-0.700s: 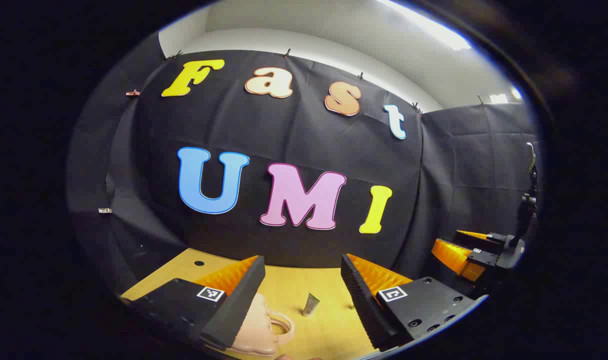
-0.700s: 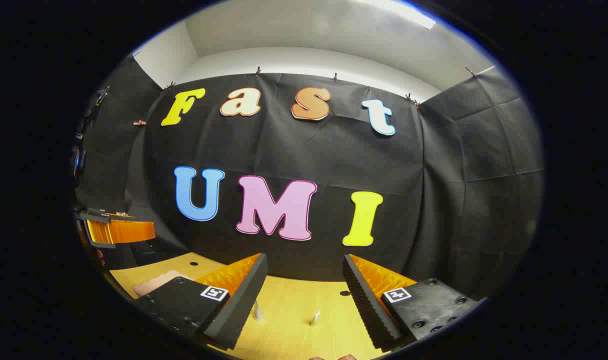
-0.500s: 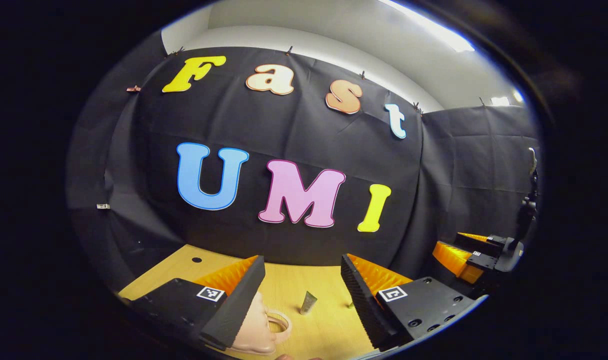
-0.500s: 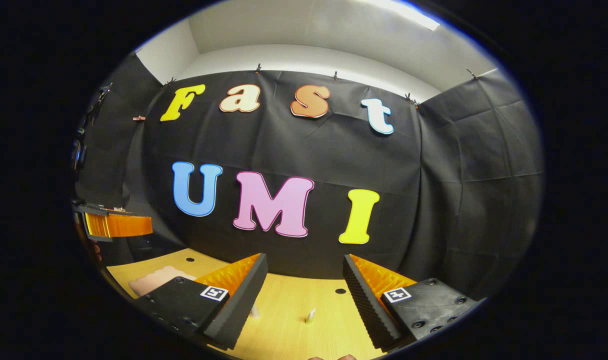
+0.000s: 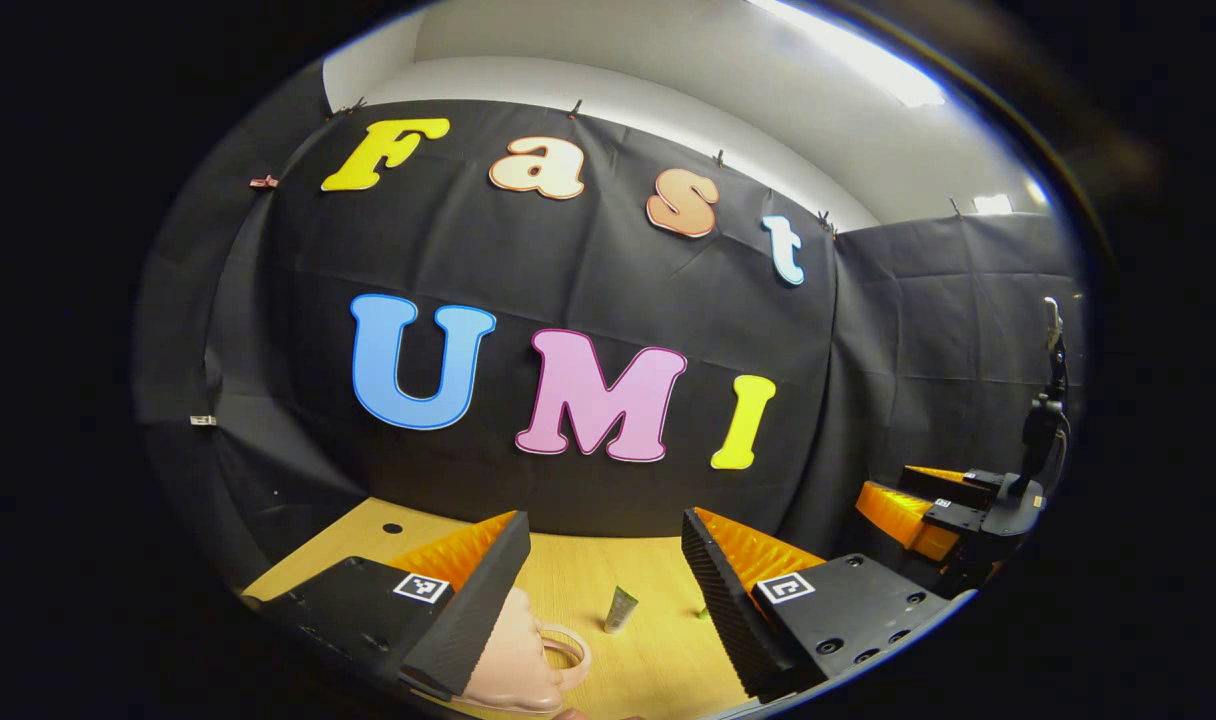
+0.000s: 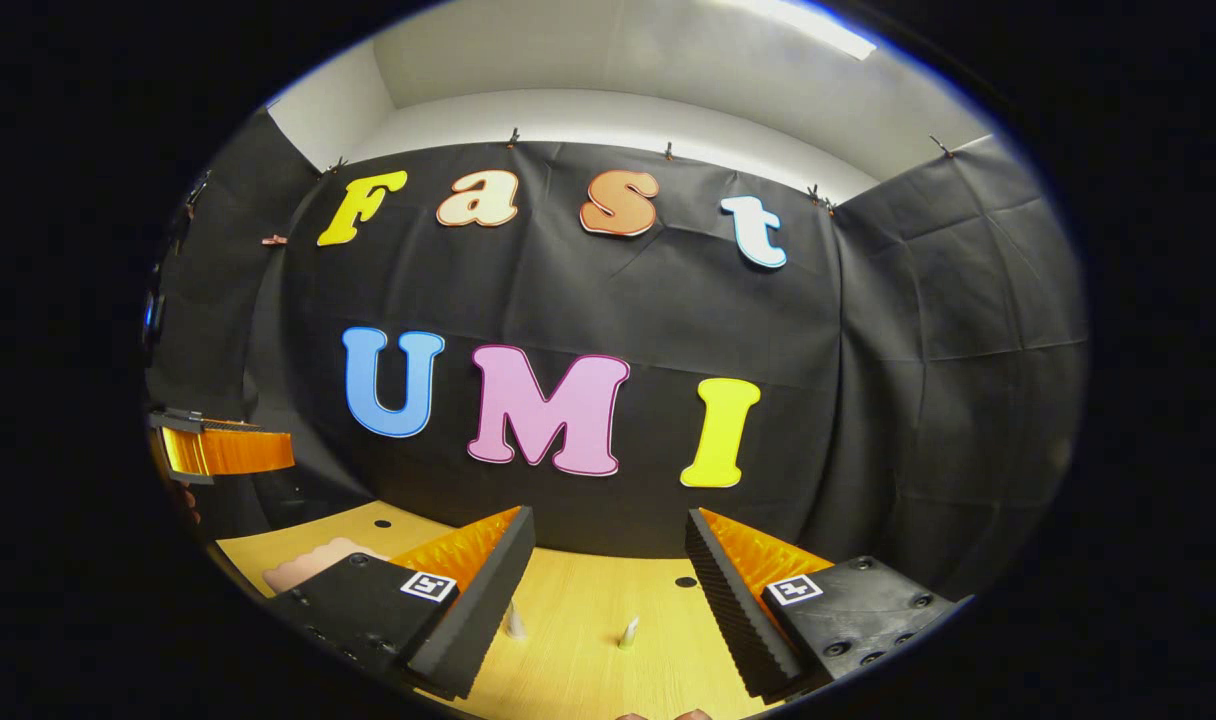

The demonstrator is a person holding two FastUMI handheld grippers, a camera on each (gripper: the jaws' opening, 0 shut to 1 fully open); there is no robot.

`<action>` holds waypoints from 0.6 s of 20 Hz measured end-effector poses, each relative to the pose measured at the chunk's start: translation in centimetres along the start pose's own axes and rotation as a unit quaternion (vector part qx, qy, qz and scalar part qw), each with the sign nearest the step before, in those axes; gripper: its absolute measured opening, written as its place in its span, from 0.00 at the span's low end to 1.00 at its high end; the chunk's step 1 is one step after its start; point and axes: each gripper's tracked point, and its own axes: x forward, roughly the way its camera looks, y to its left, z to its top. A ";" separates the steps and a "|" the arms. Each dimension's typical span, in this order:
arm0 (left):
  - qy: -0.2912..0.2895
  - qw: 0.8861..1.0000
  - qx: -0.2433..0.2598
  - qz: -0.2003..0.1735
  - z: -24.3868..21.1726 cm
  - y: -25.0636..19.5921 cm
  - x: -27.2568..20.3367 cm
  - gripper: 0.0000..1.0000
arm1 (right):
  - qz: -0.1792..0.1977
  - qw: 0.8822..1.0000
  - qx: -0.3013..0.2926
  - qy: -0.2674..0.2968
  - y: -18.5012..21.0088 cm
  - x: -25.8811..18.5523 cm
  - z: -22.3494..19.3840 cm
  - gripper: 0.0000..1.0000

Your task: First open the suitcase, pack the skin care products into it, and then close the suitcase.

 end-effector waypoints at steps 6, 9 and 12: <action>0.021 1.000 -0.003 -0.013 -1.5 0.1 0.4 0.95 | -0.002 1.000 0.001 0.002 0.5 0.3 0.1 0.96; 0.041 0.999 -0.010 -0.026 -3.4 -0.2 1.1 0.96 | -0.006 1.000 0.003 -0.001 0.7 0.6 0.2 0.96; 0.081 0.996 -0.016 -0.038 -7.0 -0.6 2.7 0.96 | 0.002 1.000 0.005 0.002 1.1 1.3 -0.4 0.96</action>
